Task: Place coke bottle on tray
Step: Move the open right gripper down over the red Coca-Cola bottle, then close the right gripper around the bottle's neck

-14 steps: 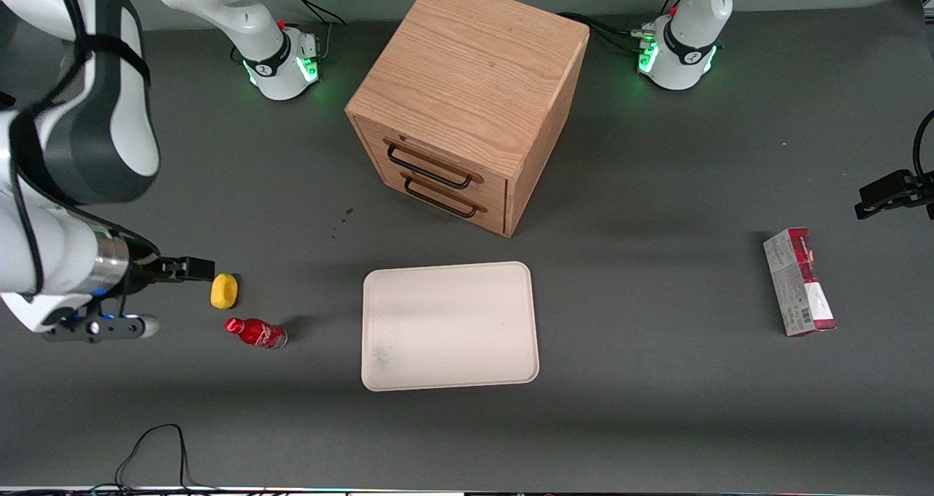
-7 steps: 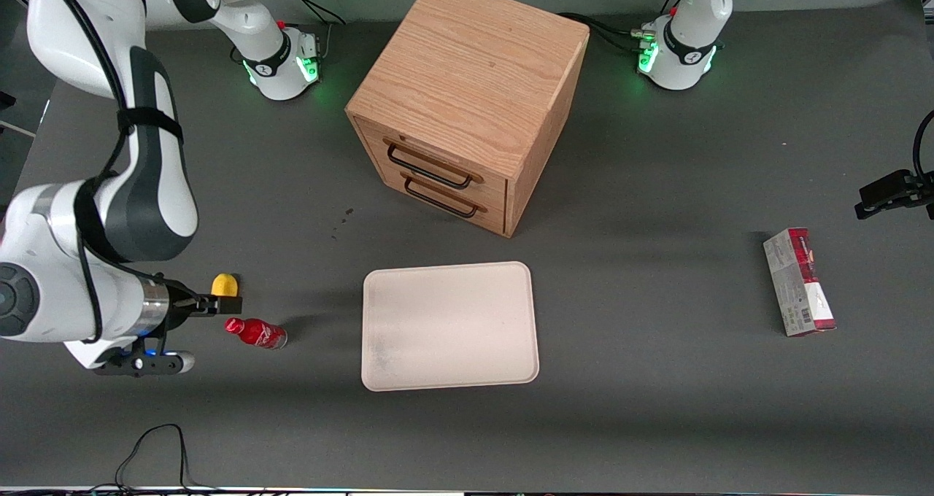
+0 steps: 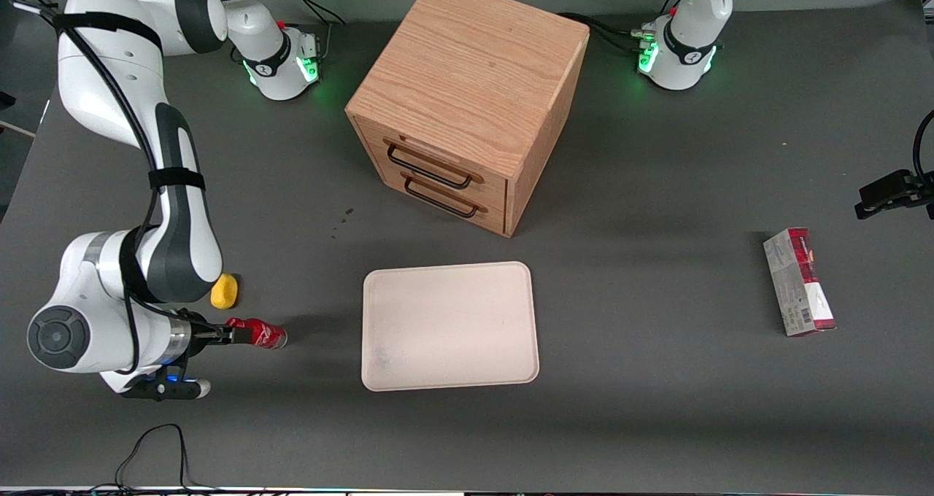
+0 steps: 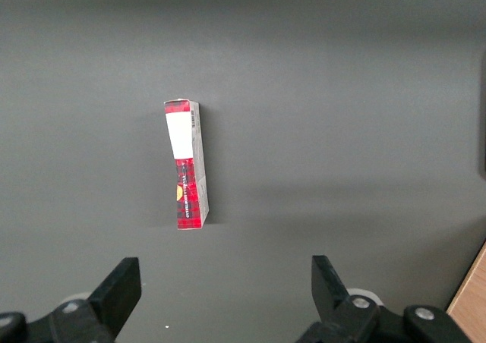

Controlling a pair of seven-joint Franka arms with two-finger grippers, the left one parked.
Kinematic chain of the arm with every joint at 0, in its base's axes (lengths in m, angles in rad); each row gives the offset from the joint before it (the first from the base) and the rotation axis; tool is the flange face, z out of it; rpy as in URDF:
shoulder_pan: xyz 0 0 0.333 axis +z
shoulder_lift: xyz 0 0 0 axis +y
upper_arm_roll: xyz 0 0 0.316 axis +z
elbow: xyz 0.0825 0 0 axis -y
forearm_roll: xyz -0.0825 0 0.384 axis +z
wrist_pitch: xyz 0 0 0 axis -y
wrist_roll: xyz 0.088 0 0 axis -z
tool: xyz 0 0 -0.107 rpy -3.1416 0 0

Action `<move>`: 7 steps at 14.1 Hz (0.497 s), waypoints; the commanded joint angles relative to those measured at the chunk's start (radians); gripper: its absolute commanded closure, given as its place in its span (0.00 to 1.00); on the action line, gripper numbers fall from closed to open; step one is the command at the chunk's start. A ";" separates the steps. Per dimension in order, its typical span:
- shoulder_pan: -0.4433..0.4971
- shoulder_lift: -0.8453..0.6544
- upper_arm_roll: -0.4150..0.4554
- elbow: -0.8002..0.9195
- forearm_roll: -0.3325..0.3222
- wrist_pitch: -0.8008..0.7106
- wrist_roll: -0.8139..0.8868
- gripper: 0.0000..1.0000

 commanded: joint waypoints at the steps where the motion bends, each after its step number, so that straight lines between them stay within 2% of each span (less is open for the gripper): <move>1: 0.004 -0.026 -0.003 -0.066 0.023 0.055 0.007 0.00; 7: 0.015 -0.071 -0.002 -0.153 0.023 0.099 0.007 0.01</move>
